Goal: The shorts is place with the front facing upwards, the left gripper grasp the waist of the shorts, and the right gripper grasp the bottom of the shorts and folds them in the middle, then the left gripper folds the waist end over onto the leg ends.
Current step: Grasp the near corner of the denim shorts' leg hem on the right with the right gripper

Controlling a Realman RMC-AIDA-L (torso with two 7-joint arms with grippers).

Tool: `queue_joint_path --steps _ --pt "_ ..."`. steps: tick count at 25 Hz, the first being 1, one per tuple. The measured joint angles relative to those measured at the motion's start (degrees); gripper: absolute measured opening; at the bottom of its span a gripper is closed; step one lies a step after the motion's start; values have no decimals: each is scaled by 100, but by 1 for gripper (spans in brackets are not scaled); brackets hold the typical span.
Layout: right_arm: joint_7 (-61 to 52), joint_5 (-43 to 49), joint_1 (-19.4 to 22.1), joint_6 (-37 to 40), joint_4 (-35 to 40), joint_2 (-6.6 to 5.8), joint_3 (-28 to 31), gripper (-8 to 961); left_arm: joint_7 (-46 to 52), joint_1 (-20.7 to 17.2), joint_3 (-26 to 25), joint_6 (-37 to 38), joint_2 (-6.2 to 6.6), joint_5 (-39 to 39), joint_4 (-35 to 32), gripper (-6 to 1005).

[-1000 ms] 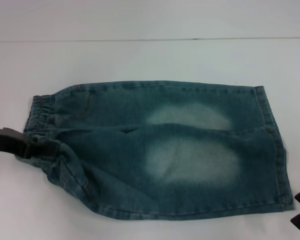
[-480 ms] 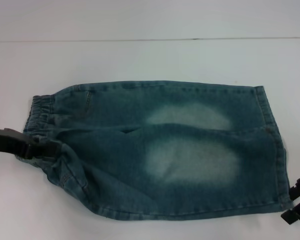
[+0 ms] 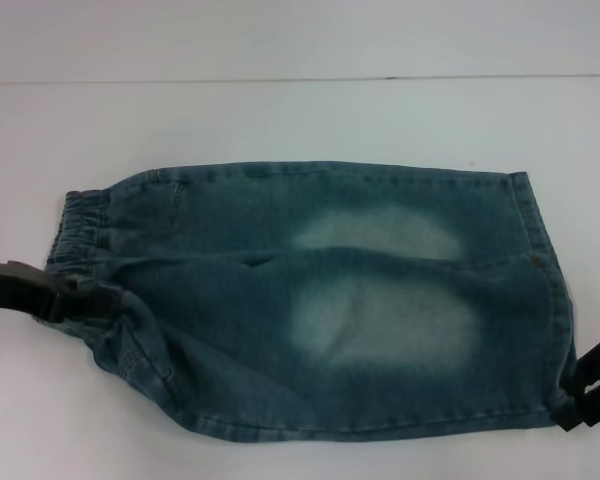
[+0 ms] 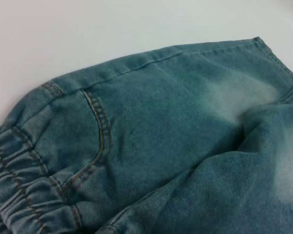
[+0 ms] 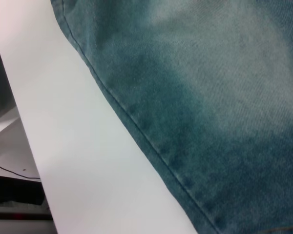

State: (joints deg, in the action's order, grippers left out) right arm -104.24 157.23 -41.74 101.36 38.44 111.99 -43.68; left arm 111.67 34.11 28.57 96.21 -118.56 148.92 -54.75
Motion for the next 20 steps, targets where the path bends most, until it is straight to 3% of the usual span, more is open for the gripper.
queue_joint_path --steps 5,15,20 --pt "0 1 -34 -71 -3 4 -37 542 16 9 -1 44 2 5 0 48" --pt "48 -1 -53 -185 -4 15 -136 97 57 34 0 79 16 -1 -3 49" --pt "165 -29 22 -181 -4 -28 -13 45 83 46 -1 234 35 -18 -7 49"
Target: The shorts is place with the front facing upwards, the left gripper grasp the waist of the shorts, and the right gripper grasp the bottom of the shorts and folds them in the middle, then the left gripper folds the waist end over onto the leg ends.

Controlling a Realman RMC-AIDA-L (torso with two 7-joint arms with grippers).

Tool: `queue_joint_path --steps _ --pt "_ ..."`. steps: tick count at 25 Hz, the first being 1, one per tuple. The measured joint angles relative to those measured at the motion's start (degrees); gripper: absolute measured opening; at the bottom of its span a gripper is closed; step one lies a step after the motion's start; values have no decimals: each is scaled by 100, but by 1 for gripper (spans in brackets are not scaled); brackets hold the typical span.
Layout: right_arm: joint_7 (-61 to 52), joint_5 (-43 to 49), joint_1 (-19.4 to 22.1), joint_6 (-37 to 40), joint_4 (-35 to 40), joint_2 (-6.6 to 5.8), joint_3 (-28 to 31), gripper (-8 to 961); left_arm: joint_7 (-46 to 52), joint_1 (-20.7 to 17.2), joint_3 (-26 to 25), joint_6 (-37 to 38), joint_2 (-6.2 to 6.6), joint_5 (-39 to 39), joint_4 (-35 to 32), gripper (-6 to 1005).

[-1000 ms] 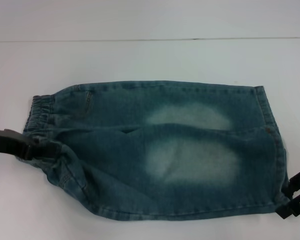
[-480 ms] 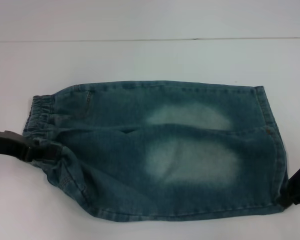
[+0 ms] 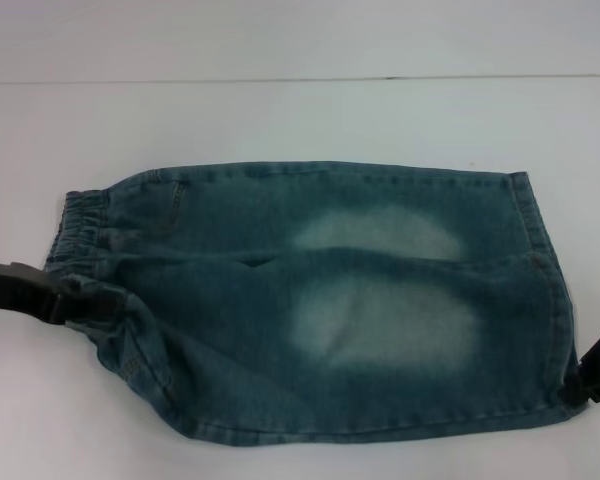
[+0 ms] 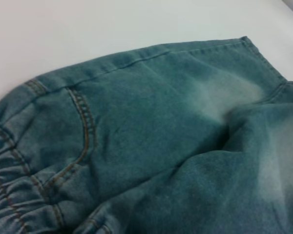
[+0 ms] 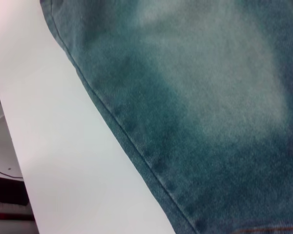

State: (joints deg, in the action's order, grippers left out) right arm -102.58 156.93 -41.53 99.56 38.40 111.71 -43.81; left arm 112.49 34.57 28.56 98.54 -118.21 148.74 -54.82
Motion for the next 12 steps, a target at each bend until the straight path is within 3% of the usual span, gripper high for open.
queue_joint_path --steps 3,8,12 --pt "210 -6 79 83 -28 -39 279 34 93 10 0 105 12 -5 -51 50" --pt "958 -143 263 376 -212 -163 1304 33 354 23 -41 100 34 -8 -174 50" --pt "1459 -1053 594 352 -397 -241 1944 33 617 24 -54 -182 81 -9 -168 50"
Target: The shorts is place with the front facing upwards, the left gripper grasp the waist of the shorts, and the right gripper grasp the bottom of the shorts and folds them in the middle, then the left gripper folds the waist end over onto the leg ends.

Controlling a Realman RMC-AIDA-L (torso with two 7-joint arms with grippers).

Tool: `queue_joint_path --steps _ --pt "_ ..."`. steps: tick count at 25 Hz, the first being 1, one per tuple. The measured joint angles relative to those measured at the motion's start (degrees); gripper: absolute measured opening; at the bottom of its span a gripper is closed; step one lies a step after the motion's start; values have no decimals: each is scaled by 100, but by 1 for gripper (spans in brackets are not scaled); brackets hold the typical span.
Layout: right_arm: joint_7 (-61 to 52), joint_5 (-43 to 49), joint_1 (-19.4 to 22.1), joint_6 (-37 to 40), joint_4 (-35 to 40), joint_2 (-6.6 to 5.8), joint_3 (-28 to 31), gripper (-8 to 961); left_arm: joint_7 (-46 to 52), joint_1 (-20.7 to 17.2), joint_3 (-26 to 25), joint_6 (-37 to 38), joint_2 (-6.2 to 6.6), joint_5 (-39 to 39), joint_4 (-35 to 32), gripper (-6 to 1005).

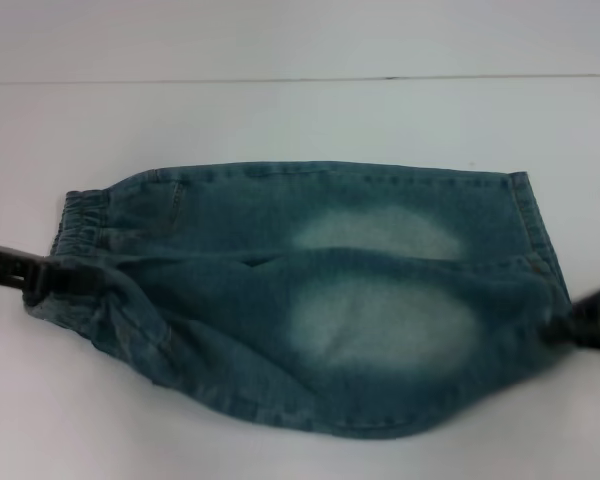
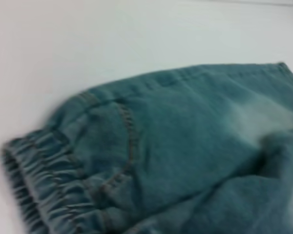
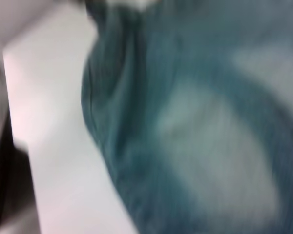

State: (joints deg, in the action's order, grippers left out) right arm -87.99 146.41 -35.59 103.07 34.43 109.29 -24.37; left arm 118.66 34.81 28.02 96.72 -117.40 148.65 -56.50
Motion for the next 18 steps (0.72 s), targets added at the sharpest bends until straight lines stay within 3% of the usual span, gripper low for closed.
queue_joint_path --steps 3,6,13,18 --pt "237 -950 297 -190 -211 17 180 33 217 0 -7 -226 6 -1 -3 51" --pt "221 -1766 506 -620 -404 133 228 34 361 0 -34 -459 7 -3 -22 51" --pt "317 -2077 605 -1950 -678 438 260 34 492 -2 -184 -983 3 -211 15 51" --pt "475 -2398 618 -2334 -804 578 316 35 495 -67 -408 -1060 25 -638 24 52"
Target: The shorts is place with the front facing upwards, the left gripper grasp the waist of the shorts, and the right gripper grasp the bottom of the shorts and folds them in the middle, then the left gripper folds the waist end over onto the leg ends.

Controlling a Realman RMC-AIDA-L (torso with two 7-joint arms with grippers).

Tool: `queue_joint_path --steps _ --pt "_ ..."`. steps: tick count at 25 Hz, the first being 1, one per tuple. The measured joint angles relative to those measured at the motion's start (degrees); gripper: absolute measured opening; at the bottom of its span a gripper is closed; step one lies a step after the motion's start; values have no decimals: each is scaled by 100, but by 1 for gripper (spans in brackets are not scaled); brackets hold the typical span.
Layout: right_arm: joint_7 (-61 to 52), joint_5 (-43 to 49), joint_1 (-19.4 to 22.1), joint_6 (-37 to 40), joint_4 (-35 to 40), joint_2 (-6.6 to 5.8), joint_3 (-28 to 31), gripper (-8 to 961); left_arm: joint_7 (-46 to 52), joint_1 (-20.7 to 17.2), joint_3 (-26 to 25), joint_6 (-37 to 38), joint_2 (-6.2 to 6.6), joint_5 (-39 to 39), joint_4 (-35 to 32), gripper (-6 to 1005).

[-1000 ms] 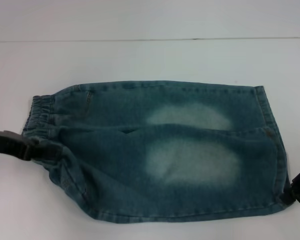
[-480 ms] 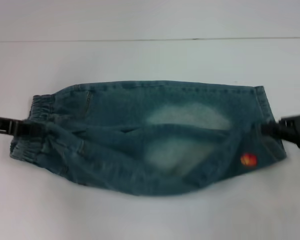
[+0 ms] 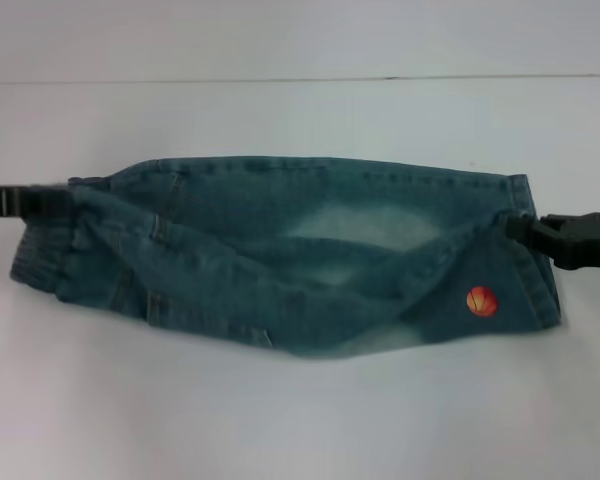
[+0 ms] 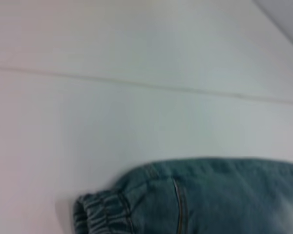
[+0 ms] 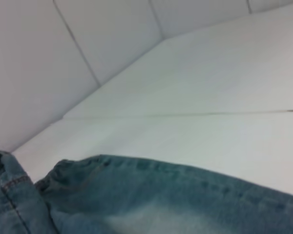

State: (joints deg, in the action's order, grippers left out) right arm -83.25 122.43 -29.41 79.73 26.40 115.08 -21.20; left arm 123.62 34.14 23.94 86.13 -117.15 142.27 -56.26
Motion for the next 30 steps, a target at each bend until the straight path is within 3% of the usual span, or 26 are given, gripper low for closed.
queue_joint_path --steps 5,10,23,28,30 --pt "226 -219 25 -194 -55 31 38 35 -33 -49 -471 -46 89 -240 196 52" --pt "339 -338 43 -201 -63 28 42 34 -47 -95 -523 -145 103 -429 229 53" --pt "739 -1065 101 -29 -87 40 41 34 -110 -68 -506 -701 60 -1035 420 54" --pt "772 -1097 -2 -313 -115 80 -69 35 -219 18 -429 -954 37 -1069 605 54" --pt "781 -1095 -52 -514 -118 130 -143 35 -276 46 -349 -1018 -29 -1130 633 54"
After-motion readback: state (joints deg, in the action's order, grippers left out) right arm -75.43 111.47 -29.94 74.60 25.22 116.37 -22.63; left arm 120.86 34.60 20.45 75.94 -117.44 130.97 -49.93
